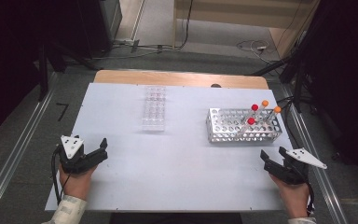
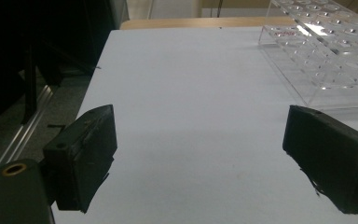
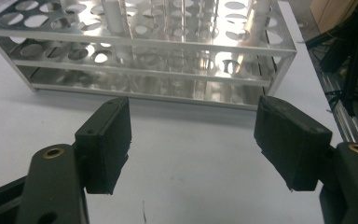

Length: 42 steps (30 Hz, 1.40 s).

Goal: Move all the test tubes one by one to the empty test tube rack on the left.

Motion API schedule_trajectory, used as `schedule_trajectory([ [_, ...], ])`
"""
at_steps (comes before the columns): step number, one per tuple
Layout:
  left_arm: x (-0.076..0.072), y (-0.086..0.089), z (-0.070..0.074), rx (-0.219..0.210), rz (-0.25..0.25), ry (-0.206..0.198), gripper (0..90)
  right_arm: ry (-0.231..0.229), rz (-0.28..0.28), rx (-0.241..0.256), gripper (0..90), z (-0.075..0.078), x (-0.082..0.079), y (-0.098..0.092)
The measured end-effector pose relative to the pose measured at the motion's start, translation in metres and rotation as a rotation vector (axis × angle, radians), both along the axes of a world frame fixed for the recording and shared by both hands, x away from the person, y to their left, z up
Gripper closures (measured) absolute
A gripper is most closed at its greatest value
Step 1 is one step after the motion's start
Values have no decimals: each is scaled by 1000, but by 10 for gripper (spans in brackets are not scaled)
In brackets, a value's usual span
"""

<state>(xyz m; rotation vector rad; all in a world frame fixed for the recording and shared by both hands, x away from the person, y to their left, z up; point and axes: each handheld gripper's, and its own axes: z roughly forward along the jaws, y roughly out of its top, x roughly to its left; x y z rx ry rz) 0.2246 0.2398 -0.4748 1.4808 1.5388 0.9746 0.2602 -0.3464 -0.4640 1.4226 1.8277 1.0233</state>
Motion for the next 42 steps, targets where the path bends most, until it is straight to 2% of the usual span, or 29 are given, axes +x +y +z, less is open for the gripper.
schedule_trajectory([
  [7, 1, -1, 0, -3, 3, 0, 103, -17, 42, 39, 324, 5, 8, 9],
  [21, 2, -1, 0, -3, 6, -5, 103, -36, 103, 36, 419, 8, 33, 36],
  [33, 2, -1, -1, -2, 8, -3, 103, -67, 108, 56, 565, 8, 55, 51],
  [42, 1, 0, 0, -3, 10, -5, 103, -75, 95, 51, 616, 5, 67, 59],
])
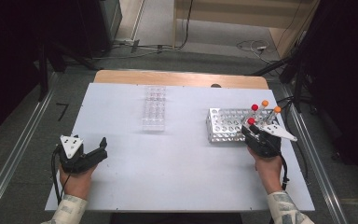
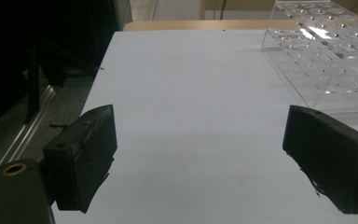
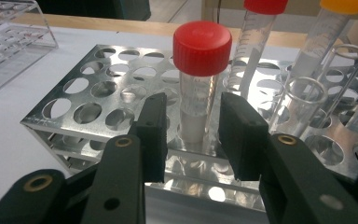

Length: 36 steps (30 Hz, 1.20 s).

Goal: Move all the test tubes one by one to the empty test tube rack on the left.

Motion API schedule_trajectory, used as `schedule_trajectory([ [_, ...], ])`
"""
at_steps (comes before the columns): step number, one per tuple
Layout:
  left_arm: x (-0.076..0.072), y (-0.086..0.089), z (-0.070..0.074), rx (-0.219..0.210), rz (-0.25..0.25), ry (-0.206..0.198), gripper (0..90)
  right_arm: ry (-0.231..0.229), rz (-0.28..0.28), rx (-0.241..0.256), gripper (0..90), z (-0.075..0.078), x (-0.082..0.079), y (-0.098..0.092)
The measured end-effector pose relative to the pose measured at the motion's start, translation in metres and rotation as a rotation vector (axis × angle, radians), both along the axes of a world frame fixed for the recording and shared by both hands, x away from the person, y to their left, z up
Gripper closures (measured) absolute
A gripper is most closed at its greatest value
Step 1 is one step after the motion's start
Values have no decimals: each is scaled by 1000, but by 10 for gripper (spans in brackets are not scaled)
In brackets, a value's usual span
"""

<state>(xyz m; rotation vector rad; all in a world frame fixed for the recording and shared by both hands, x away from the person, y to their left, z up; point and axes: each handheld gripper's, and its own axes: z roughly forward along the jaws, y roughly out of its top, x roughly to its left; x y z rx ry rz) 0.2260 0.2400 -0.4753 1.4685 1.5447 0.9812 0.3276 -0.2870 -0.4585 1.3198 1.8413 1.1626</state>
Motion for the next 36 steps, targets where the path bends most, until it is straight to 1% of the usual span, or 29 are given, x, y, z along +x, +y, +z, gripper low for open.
schedule_trajectory([
  [4, 0, 0, 0, 0, -2, 4, 103, -1, -7, 4, 646, -1, 3, 1],
  [8, 0, 0, 0, 1, -4, 2, 103, 2, -10, 0, 709, -2, 5, 1],
  [14, 0, -1, 0, 2, -8, 5, 103, -12, -8, -1, 713, 2, 4, 2],
  [16, 0, -1, 0, 0, -9, 4, 103, -29, -3, 10, 714, 8, 3, 2],
  [18, 0, -1, 0, 0, -10, 5, 103, -35, 1, 5, 715, 14, 4, 2],
  [22, 1, -1, 0, 1, -12, 3, 103, -44, 0, 13, 717, 25, 3, 1],
  [27, 0, -1, 0, 1, -14, 4, 103, -57, 3, 32, 719, 36, 0, -2],
  [28, 0, -1, 0, 0, -16, 4, 103, -57, 3, 32, 719, 36, 0, -2],
  [30, 0, -1, 0, 2, -17, 4, 103, -62, 11, 37, 719, 42, -3, -2],
  [31, 0, -2, 0, 4, -17, 3, 103, -67, 13, 33, 719, 44, -5, -2],
  [33, 0, -3, 1, 5, -21, 0, 103, -70, 16, 39, 720, 46, -6, -2],
  [35, 1, -4, 1, 9, -23, -4, 104, -77, 22, 51, 720, 51, -8, -2],
  [36, 2, -7, 0, 12, -27, 1, 104, -81, 22, 54, 720, 53, -9, -1],
])
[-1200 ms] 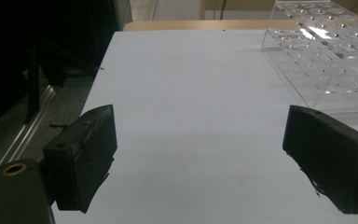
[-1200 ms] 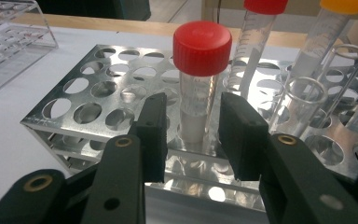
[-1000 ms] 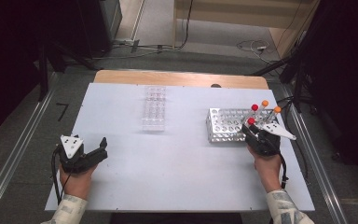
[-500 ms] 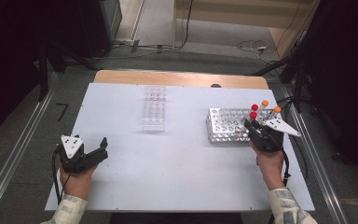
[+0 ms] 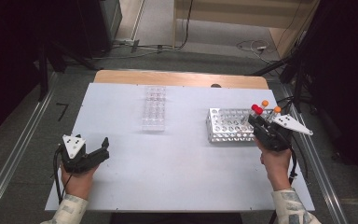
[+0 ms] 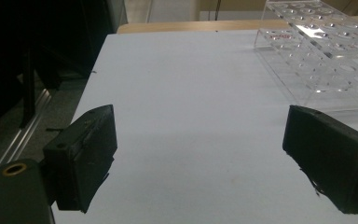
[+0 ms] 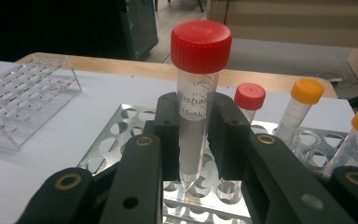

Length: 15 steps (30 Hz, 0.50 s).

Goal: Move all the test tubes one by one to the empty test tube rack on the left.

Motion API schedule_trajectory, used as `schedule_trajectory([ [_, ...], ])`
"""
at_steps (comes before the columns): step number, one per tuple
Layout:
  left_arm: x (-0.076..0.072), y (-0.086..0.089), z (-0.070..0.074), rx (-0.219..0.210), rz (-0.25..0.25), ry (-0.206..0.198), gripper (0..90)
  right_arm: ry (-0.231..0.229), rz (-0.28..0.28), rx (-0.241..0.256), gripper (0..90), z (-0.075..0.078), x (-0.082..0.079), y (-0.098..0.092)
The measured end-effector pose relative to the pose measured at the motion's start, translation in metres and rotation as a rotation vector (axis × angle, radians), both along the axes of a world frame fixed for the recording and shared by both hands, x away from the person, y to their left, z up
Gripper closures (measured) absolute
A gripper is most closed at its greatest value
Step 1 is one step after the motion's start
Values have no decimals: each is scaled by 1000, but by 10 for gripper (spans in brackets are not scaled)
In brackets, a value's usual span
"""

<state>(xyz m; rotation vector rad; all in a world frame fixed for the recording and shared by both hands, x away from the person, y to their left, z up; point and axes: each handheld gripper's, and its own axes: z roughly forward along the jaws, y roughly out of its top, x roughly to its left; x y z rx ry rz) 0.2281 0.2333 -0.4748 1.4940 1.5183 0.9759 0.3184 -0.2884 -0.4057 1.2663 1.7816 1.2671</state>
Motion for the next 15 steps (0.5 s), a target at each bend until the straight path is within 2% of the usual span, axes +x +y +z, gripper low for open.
schedule_trajectory([
  [4, 1, -5, 1, 0, -10, -4, 104, -10, 12, 3, 721, 4, -3, 2],
  [8, -1, -13, 3, -34, -45, 5, 105, -11, 54, 1, 720, 9, -6, 13],
  [10, -1, -19, 10, -52, -69, -8, 109, -6, 76, 9, 721, 10, -7, 18],
  [15, -1, -26, 16, -66, -99, -25, 110, -3, 119, -1, 720, 10, -9, 31],
])
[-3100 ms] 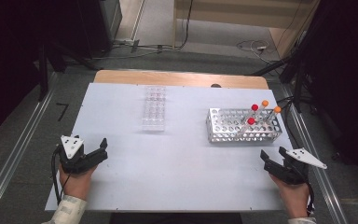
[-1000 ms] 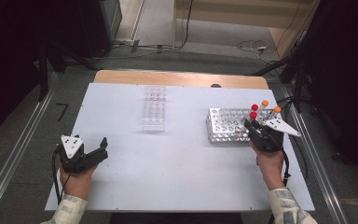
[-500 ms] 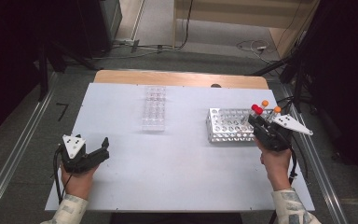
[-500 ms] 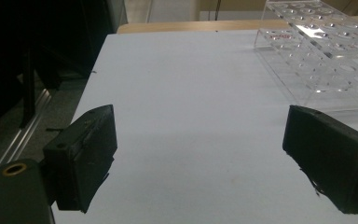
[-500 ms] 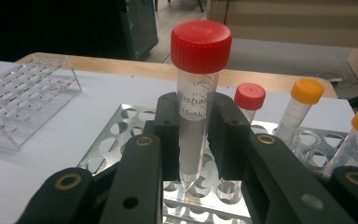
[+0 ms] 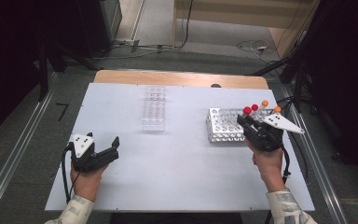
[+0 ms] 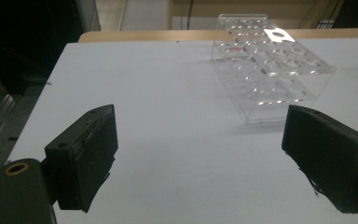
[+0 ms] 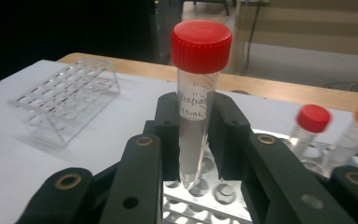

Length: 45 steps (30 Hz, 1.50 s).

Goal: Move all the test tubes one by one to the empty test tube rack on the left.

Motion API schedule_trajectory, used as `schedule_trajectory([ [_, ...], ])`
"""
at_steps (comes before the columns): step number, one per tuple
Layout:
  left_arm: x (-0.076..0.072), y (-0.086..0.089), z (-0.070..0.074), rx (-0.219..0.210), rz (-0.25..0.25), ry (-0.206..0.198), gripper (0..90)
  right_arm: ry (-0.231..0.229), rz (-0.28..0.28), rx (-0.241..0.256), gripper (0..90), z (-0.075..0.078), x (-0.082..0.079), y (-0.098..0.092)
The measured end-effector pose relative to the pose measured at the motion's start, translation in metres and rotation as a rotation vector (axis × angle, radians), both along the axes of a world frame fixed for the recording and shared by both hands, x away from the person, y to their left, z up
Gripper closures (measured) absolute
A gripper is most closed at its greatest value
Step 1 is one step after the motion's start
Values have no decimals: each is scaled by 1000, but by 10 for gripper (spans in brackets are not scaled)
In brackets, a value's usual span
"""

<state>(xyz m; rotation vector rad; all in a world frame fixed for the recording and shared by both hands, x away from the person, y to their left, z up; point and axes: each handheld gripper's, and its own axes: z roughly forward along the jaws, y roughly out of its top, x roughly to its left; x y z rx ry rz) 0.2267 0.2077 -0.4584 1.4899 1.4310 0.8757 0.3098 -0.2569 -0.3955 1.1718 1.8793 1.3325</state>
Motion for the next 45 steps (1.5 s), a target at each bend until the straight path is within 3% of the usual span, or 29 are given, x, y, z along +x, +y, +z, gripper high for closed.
schedule_trajectory([
  [6, 1, -9, 6, -15, -42, 7, 119, 4, 84, -7, 721, 0, -4, 24],
  [17, 7, -29, 17, -30, -111, 11, 162, 15, 142, -27, 720, -7, -2, 52],
  [22, 15, -50, 27, -50, -174, 13, 165, 20, 173, -35, 720, -11, -1, 66],
  [26, 22, -75, 31, -24, -243, 18, 171, 32, 195, -50, 720, -16, -1, 77],
  [29, 25, -87, 32, -27, -274, 20, 183, 44, 211, -60, 720, -20, 0, 86],
  [38, 30, -108, 40, -38, -345, 14, 217, 79, 275, -110, 720, -41, -1, 120],
  [45, 37, -130, 47, -26, -421, 9, 270, 99, 298, -126, 720, -49, -2, 132],
])
